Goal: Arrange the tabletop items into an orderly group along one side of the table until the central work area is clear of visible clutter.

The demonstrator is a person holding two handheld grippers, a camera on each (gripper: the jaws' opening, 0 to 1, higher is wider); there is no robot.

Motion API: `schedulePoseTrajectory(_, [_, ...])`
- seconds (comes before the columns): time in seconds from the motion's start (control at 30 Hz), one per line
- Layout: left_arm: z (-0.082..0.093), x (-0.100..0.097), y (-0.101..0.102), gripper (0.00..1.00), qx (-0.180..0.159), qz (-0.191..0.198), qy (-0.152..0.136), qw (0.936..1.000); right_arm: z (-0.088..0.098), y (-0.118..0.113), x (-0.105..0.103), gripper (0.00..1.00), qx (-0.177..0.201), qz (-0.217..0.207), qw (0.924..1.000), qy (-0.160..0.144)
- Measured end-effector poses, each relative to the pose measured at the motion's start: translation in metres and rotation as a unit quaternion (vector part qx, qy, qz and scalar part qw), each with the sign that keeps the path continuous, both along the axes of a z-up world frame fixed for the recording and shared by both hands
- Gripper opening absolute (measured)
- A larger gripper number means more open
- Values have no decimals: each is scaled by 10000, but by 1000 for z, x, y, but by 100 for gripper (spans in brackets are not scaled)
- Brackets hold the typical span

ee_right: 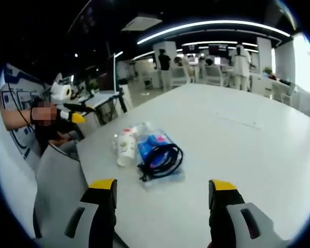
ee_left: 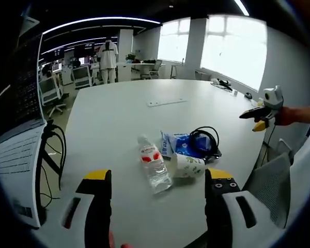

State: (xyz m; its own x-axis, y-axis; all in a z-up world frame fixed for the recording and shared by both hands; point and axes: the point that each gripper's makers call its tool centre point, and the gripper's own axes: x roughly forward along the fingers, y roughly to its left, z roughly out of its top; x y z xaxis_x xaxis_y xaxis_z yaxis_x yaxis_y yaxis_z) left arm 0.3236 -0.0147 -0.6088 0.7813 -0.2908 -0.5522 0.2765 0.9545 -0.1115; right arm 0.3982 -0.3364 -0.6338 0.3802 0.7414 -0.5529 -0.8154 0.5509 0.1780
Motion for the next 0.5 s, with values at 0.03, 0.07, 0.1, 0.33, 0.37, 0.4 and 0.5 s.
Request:
schedulePoseTrajectory(0.03, [0, -1, -1, 74, -3, 4, 2, 10000, 0, 0, 0, 74, 9, -12, 10000, 7])
schedulePoseTrajectory(0.07, [-1, -1, -2, 74, -15, 10, 12, 10000, 0, 0, 0, 74, 25, -33, 10000, 20])
schedulePoseTrajectory(0.1, [-2, -2, -2, 74, -18, 9, 19, 10000, 0, -1, -1, 74, 30, -40, 10000, 26])
schedulePoseTrajectory(0.33, [-10, -5, -8, 74, -25, 9, 142, 9999, -2, -5, -6, 74, 67, -105, 9999, 93])
schedulePoseTrajectory(0.37, [-11, -5, -9, 74, -21, 5, 163, 9999, -3, -6, -6, 74, 69, -111, 9999, 96])
schedulePoseTrajectory(0.4, [-11, -5, -10, 74, -26, 7, 172, 9998, -3, -7, -7, 74, 70, -111, 9999, 98])
schedulePoseTrajectory(0.5, [-11, -4, -11, 74, -44, 20, 184, 9998, -4, -9, -7, 73, 71, -111, 9998, 115])
